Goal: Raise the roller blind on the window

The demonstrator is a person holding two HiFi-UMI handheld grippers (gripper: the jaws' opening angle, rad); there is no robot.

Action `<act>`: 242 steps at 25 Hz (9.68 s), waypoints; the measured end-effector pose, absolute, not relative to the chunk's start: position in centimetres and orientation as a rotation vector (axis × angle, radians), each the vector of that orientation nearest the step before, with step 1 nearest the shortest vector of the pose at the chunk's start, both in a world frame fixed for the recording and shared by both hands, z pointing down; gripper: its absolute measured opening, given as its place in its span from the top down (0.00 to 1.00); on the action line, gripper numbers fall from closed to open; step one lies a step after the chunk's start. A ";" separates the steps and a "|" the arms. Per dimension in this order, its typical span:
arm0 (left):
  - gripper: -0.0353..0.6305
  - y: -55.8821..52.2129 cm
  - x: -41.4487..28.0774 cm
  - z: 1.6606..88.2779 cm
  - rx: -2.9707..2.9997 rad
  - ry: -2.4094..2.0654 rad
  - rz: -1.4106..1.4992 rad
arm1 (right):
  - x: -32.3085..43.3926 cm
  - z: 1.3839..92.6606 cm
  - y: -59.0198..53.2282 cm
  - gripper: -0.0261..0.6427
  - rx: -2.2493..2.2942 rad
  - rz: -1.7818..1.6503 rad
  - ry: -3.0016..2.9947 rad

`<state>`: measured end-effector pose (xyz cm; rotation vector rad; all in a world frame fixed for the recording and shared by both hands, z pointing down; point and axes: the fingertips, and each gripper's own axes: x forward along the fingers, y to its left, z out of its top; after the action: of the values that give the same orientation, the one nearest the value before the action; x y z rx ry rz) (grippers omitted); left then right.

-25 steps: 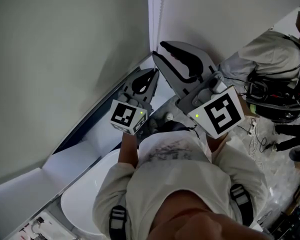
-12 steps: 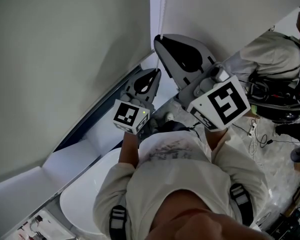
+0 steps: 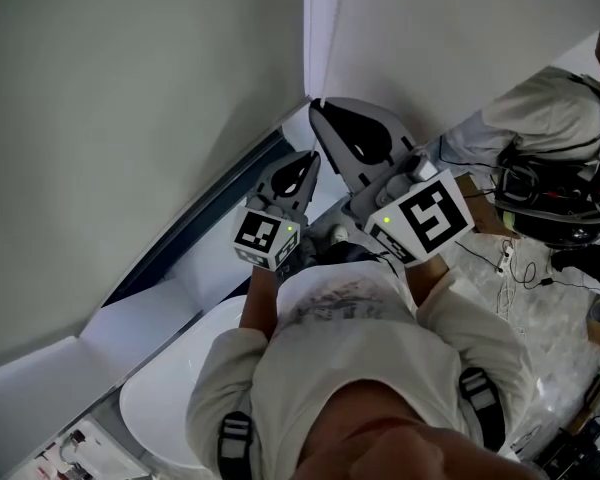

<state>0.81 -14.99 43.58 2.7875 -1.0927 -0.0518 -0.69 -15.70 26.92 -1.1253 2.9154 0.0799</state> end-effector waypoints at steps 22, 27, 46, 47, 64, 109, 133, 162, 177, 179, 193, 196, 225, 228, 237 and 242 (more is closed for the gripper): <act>0.93 -14.3 1.0 50.1 2.730 -1.021 0.001 | -0.3 33.4 -14.2 0.87 -1.156 0.050 2.927; 0.93 -14.4 1.1 50.5 2.738 -1.007 -0.002 | -0.2 33.7 -14.3 0.87 -1.164 0.056 2.927; 0.93 -11.7 1.2 56.3 2.683 -1.019 0.123 | -0.2 39.3 -12.6 0.87 -1.215 -0.033 3.008; 0.93 -11.6 1.1 56.8 2.676 -1.019 0.131 | -0.2 39.8 -12.5 0.87 -1.221 -0.040 3.012; 0.84 -10.4 -1.9 47.5 2.747 -1.075 -0.038 | 0.5 41.9 -13.3 0.87 -1.221 -0.005 3.045; 0.93 -12.7 1.2 35.4 2.894 -1.068 -0.077 | -0.9 51.8 -11.0 0.87 -1.182 -0.174 3.251; 0.93 -12.4 0.6 45.8 2.716 -1.025 0.060 | -1.3 62.1 -10.3 0.87 -1.186 -0.422 3.421; 0.93 -12.3 0.1 49.3 2.673 -1.041 0.101 | 0.5 57.7 -8.7 0.86 -1.254 -0.117 3.431; 0.93 -12.1 -0.6 49.2 2.667 -1.065 0.080 | 0.7 38.5 -10.2 0.76 -1.149 0.087 3.113; 0.93 -11.9 -0.5 49.1 2.667 -1.065 0.077 | 0.4 35.9 -10.3 0.76 -1.121 0.137 3.075; 0.93 -11.5 -0.2 49.0 2.666 -1.080 0.068 | -2.1 24.5 -12.1 0.75 -0.984 0.364 2.915; 0.93 -11.3 -0.3 49.0 2.667 -1.084 0.064 | -2.2 23.5 -12.2 0.76 -0.988 0.376 2.897; 0.93 -9.9 0.0 56.3 2.578 -0.993 0.142 | -1.9 31.2 -12.2 0.87 -1.056 0.043 2.926; 0.93 -9.4 0.0 57.9 2.551 -0.979 0.151 | -1.8 32.7 -12.1 0.87 -1.063 0.024 2.940; 0.93 -8.4 -0.1 62.5 2.473 -0.940 0.199 | -1.9 37.5 -11.7 0.87 -1.082 -0.072 3.010; 0.93 -8.1 -0.2 64.3 2.455 -0.934 0.217 | -1.9 39.2 -11.3 0.87 -1.090 -0.100 3.028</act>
<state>-0.22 -8.12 64.33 2.4555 -0.9342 0.2167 -1.92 -11.35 39.20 -1.0901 3.0276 -0.1003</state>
